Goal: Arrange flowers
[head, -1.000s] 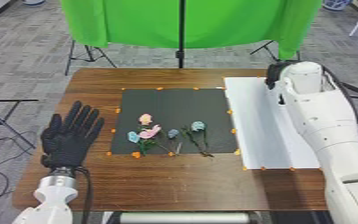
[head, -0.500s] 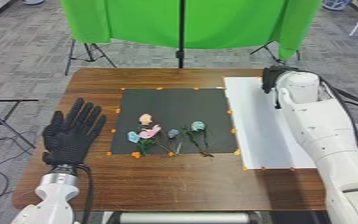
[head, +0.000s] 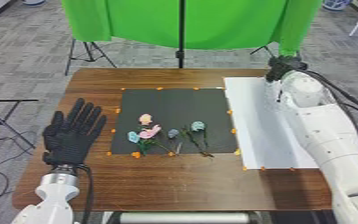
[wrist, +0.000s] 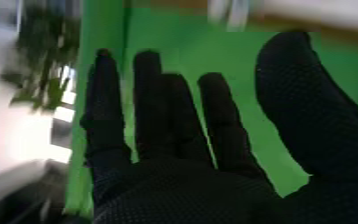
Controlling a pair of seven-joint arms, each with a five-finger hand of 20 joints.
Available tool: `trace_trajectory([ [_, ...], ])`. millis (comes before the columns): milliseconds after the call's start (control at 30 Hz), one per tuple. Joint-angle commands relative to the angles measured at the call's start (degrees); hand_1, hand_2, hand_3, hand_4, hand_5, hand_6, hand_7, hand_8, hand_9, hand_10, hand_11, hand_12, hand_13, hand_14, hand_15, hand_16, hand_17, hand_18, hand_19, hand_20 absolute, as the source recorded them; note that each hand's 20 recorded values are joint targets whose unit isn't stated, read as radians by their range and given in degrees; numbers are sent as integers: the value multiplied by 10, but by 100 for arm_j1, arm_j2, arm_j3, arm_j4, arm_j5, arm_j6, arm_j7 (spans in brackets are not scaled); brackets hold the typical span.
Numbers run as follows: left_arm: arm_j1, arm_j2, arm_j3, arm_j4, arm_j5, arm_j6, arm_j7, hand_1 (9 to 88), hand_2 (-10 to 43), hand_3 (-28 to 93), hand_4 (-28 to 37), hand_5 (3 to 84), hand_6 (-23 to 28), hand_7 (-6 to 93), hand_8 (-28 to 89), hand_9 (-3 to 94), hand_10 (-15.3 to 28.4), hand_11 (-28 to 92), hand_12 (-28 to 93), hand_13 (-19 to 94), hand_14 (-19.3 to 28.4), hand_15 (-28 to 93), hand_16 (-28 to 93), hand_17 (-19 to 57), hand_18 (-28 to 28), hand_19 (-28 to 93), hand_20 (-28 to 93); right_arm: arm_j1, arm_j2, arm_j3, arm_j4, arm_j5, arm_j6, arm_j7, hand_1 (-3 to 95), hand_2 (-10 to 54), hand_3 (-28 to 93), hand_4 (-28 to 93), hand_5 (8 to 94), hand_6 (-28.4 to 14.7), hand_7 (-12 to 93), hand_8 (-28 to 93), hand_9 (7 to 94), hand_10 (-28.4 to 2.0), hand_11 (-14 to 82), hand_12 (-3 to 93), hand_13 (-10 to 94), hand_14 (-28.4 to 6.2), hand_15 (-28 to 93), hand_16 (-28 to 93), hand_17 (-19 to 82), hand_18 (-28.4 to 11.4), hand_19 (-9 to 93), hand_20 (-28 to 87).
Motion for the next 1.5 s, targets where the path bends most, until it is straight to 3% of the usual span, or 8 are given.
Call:
trace_trajectory([
  [33, 38, 58, 72, 40, -32, -102, -26, 289, 103, 777, -283, 445, 92, 88, -93, 396, 152, 190, 96, 300, 164, 335, -75, -79, 141, 367, 119, 374, -132, 63, 114, 23, -1030, 13, 346, -95, 855, -283, 314, -52, 136, -127, 329, -117, 88, 111, 321, -104, 194, 129, 168, -185, 622, 162],
  [267, -35, 86, 97, 68, -35, -106, -30, 289, 103, 777, -283, 445, 91, 89, -93, 395, 152, 191, 96, 299, 164, 334, -75, -79, 141, 368, 119, 536, -246, 225, 305, -235, -1594, -740, 367, -79, 857, -282, 267, -44, 128, -122, 289, -91, 78, 97, 298, -99, 151, 144, 153, -170, 578, 153],
  [600, -30, 97, 85, 76, -67, -112, -13, 290, 103, 777, -283, 445, 92, 90, -93, 396, 152, 191, 96, 299, 164, 334, -75, -80, 142, 369, 118, 529, -230, 189, 308, -164, -2284, -560, 390, -64, 859, -283, 303, -40, 150, -140, 333, -88, 98, 93, 313, -96, 147, 168, 149, -163, 590, 174],
  [867, 14, 64, 71, 57, -58, -114, -47, 290, 103, 777, -283, 446, 93, 89, -93, 396, 152, 192, 95, 299, 164, 335, -75, -80, 141, 370, 118, -29, -88, 225, -62, -281, -1488, -610, 474, -95, 787, -283, 480, -13, 210, -164, 548, -111, 200, 149, 503, -73, 305, 157, 217, -170, 669, 196],
  [1033, -40, 58, 90, 77, -50, -109, -79, 290, 103, 777, -283, 447, 94, 88, -92, 396, 152, 193, 96, 300, 164, 336, -75, -79, 141, 369, 118, -243, -87, 242, -170, -233, -1293, -532, 601, -95, 569, -283, 576, 12, 264, -181, 639, -99, 254, 186, 584, -60, 353, 177, 235, -167, 672, 226],
  [1133, -83, 37, 98, 83, -51, -73, -111, 290, 104, 777, -283, 447, 94, 88, -93, 395, 152, 193, 95, 299, 164, 336, -75, -80, 141, 369, 118, -318, -83, 215, -154, -359, -996, -584, 699, -95, 381, -283, 604, 19, 348, -124, 704, -87, 195, 317, 616, -46, 355, 274, 242, -165, 668, 261],
  [1267, -19, 23, 83, 53, -70, -47, -88, 290, 104, 777, -283, 447, 93, 90, -93, 395, 152, 194, 95, 299, 164, 336, -76, -80, 141, 369, 118, -487, 1, 202, -289, -159, -618, -623, 649, -95, 577, -282, 679, 31, 490, -108, 782, -67, 261, 435, 701, -30, 382, 392, 278, -172, 713, 294],
  [1500, 63, -46, -3, 28, -34, -67, -143, 291, 104, 777, -283, 447, 93, 90, -93, 395, 153, 193, 95, 299, 165, 337, -76, -80, 141, 370, 118, -767, 642, -377, -1175, 1003, -551, -516, 657, -95, 591, -283, 752, 23, 456, -55, 843, -56, 239, 471, 755, -26, 374, 434, 311, -175, 735, 326],
])
